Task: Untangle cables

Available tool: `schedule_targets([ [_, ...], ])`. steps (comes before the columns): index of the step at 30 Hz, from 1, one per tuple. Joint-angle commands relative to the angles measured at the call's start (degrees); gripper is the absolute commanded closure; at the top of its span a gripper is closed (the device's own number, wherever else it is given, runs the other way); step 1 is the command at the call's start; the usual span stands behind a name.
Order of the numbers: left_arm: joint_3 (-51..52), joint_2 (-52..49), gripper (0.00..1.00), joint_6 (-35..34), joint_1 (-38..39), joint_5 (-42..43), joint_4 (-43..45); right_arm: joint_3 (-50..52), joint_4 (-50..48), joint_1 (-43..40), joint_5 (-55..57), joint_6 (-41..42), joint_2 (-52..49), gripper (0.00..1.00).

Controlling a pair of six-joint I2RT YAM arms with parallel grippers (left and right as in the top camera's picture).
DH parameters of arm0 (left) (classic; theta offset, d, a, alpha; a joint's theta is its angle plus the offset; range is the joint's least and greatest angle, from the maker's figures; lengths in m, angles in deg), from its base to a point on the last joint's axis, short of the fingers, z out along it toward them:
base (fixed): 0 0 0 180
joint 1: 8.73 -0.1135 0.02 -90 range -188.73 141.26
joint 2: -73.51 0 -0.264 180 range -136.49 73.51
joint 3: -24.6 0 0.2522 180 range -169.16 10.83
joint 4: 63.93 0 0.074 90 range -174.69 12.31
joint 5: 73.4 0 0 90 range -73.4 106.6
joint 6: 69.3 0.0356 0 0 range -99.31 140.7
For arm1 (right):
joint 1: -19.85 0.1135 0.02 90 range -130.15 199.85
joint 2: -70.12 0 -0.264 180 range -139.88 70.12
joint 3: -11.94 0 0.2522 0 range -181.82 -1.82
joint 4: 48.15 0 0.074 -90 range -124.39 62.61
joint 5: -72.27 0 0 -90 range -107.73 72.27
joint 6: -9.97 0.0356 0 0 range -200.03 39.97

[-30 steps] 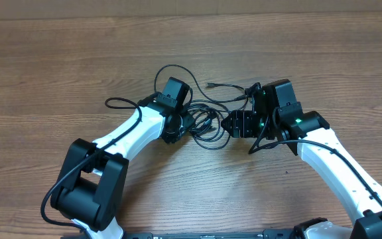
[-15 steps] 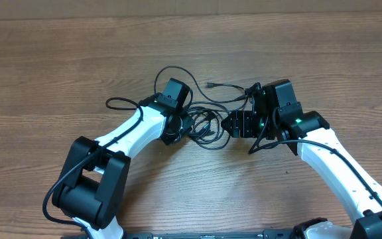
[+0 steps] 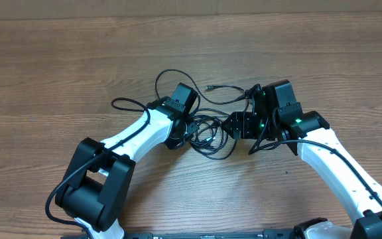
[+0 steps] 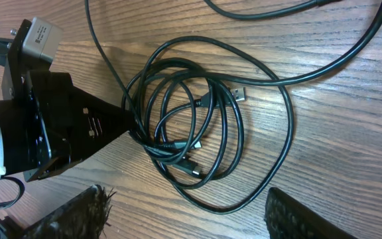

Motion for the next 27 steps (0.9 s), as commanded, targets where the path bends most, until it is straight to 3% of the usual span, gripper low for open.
schedule_targets([
  [1, -1.6, -0.5, 0.96, 3.5, 0.2, 2.5, -0.3, -1.8, 0.0, 0.0, -0.5, 0.0, 0.3, 0.24],
  [9, -14.2, 5.0, 0.96, 13.7, 0.2, 7.2, -6.6, -1.8, 0.2, 0.0, -0.5, 0.0, 0.3, 0.21],
  [15, -21.2, 9.7, 0.96, 14.9, 0.8, 7.2, -11.4, -1.8, 0.3, 0.0, -0.4, -0.1, 0.1, 0.21],
  [21, -21.6, 13.1, 0.96, 14.8, 0.9, 11.9, -10.3, -1.8, 0.3, 0.0, -0.3, 0.0, -0.2, 0.3],
  [27, -21.6, 16.2, 0.96, 19.5, 0.8, 19.3, -5.3, -1.8, 0.3, 0.0, -0.3, 0.0, -0.4, 0.29],
])
